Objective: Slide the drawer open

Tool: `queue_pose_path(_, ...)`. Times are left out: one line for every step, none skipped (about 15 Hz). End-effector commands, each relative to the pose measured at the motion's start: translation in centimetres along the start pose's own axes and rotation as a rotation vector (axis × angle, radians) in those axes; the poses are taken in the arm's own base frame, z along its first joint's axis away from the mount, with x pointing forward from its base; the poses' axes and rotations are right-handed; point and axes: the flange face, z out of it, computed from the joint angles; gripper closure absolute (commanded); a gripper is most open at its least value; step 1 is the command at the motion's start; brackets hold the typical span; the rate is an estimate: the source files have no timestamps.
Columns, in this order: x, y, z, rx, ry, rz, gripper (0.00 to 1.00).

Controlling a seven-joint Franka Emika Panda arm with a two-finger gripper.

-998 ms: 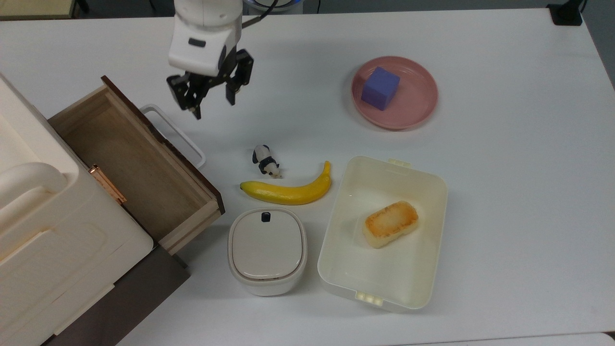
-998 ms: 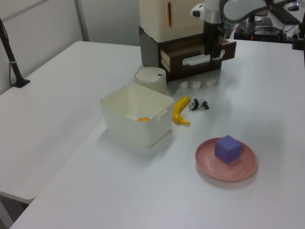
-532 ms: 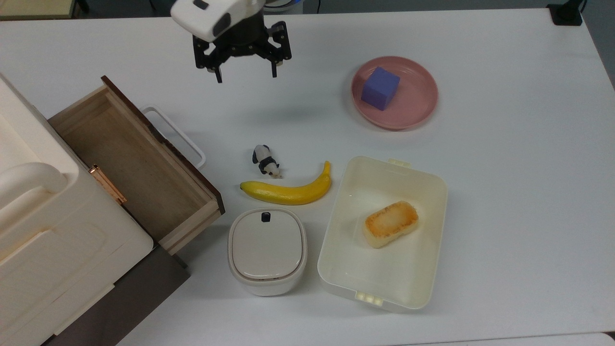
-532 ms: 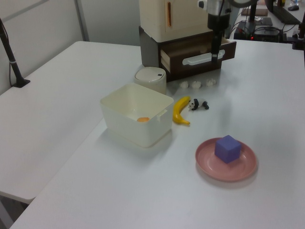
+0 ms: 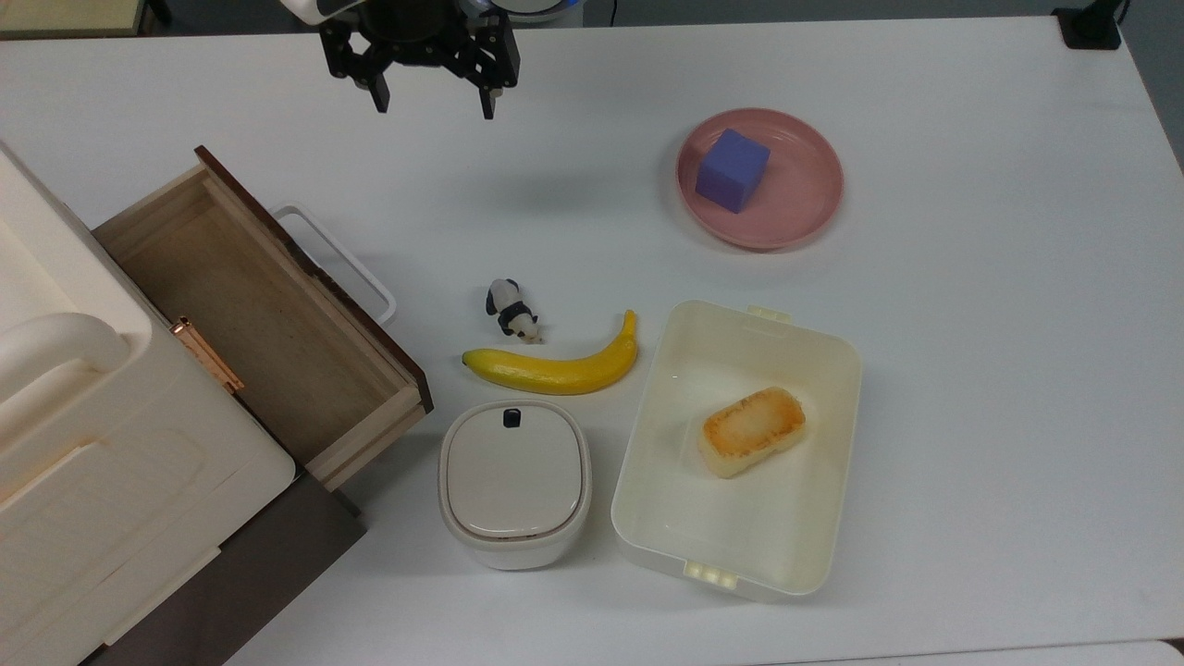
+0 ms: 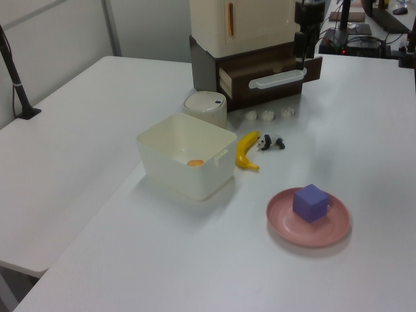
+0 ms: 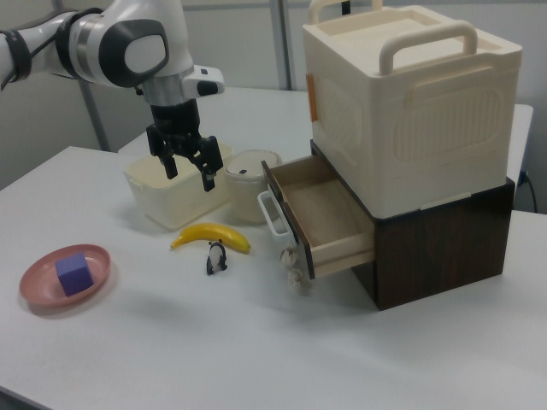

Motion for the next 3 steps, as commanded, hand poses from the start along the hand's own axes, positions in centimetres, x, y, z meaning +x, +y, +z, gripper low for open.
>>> queue_pose_path(-0.90, -0.89, -0.52, -0.070, -0.010, 0.043, 0.00)
queue_pose_path(-0.95, -0.95, -0.49, -0.083, -0.014, 0.038, 0.00)
queue_pose_path(-0.97, -0.92, -0.54, -0.086, -0.015, 0.034, 0.00)
